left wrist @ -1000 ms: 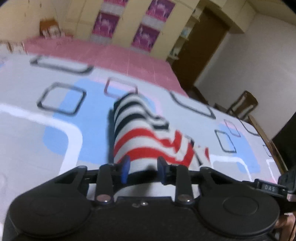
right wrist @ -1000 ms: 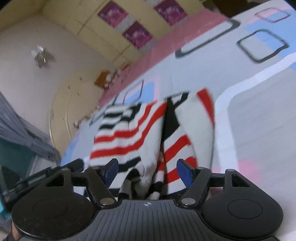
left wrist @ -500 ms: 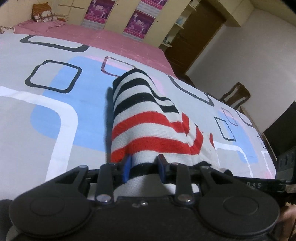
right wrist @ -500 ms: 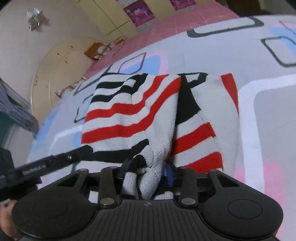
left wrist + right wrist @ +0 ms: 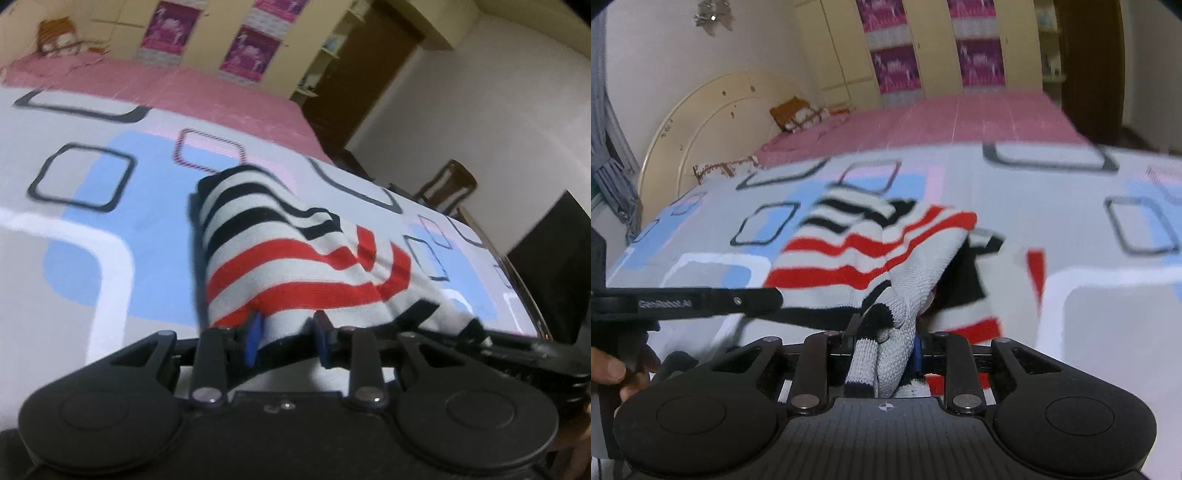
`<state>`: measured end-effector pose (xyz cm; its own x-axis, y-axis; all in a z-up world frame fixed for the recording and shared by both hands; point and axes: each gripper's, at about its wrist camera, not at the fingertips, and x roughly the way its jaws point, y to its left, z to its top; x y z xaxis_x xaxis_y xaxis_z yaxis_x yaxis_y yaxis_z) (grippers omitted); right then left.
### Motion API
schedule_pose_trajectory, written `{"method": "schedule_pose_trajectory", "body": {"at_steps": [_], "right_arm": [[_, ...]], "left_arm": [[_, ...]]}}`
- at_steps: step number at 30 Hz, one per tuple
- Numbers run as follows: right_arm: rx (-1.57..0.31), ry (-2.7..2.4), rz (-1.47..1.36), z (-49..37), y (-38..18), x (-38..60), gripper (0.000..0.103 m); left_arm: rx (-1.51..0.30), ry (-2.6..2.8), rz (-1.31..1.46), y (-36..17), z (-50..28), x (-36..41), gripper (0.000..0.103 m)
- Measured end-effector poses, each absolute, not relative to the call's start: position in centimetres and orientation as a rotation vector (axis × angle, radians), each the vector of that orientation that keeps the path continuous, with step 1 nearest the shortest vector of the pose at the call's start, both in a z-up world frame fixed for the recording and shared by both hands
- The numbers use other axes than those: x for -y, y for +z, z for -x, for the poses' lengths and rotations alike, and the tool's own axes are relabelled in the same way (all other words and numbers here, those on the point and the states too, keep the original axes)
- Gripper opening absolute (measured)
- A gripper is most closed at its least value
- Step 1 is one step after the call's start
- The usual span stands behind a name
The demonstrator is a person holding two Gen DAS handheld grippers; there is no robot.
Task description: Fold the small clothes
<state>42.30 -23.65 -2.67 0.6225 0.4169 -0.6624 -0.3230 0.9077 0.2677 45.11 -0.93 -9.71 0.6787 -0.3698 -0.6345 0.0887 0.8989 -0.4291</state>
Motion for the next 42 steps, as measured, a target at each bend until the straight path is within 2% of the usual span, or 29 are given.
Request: {"method": "schedule_pose_trajectory", "body": {"at_steps": [3, 6, 8, 17, 21, 25, 27, 29, 31, 32, 33, 34, 40, 42], "right_arm": [[-0.748, 0.417, -0.129, -41.0, -2.1, 25.1, 0.025], [-0.885, 0.370, -0.152, -41.7, -6.1, 26.2, 0.025], [-0.900, 0.364, -0.192, -41.4, -7.8, 26.7, 0.025], [-0.827, 0.365, -0.191, -40.7, -5.9, 27.8, 0.025], [-0.892, 0.353, -0.213, -41.6, -8.3, 28.7, 0.025], [-0.903, 0.358, -0.203, -41.9, -7.8, 28.6, 0.025], [-0.915, 0.370, -0.244, -41.9, -7.2, 29.5, 0.044], [-0.865, 0.286, -0.264, -41.7, -5.8, 30.9, 0.071], [-0.792, 0.268, -0.263, -41.9, -4.4, 31.8, 0.070], [-0.773, 0.264, -0.273, -42.6, -3.9, 31.9, 0.055], [-0.763, 0.271, -0.267, -43.3, -3.7, 31.7, 0.030], [-0.770, 0.285, -0.248, -44.5, -3.6, 31.1, 0.023], [-0.883, 0.293, -0.066, -50.0, -7.4, 28.0, 0.022], [-0.889, 0.293, -0.114, -50.2, -7.7, 29.0, 0.022]], "left_arm": [[-0.830, -0.282, 0.274, -9.7, -45.6, 3.3, 0.030], [-0.886, -0.273, 0.125, -10.8, -46.3, 6.4, 0.031], [-0.883, -0.263, 0.038, -10.6, -46.3, 7.7, 0.031], [-0.841, -0.320, 0.145, -9.7, -46.4, 6.3, 0.029], [-0.887, -0.291, 0.036, -11.0, -47.1, 8.7, 0.031], [-0.899, -0.291, 0.002, -10.7, -47.2, 9.0, 0.031], [-0.894, -0.313, 0.046, -10.0, -47.2, 8.0, 0.030], [-0.845, -0.316, 0.128, -9.1, -47.3, 6.3, 0.031], [-0.811, -0.309, 0.148, -8.7, -48.2, 5.3, 0.031], [-0.814, -0.306, 0.148, -8.7, -48.9, 5.2, 0.031], [-0.817, -0.305, 0.145, -8.7, -49.7, 5.1, 0.031], [-0.816, -0.308, 0.139, -8.9, -50.6, 5.0, 0.031], [-0.902, -0.375, 0.122, -12.3, -53.2, 7.2, 0.030], [-0.888, -0.365, 0.088, -12.5, -53.3, 7.9, 0.030]]}}
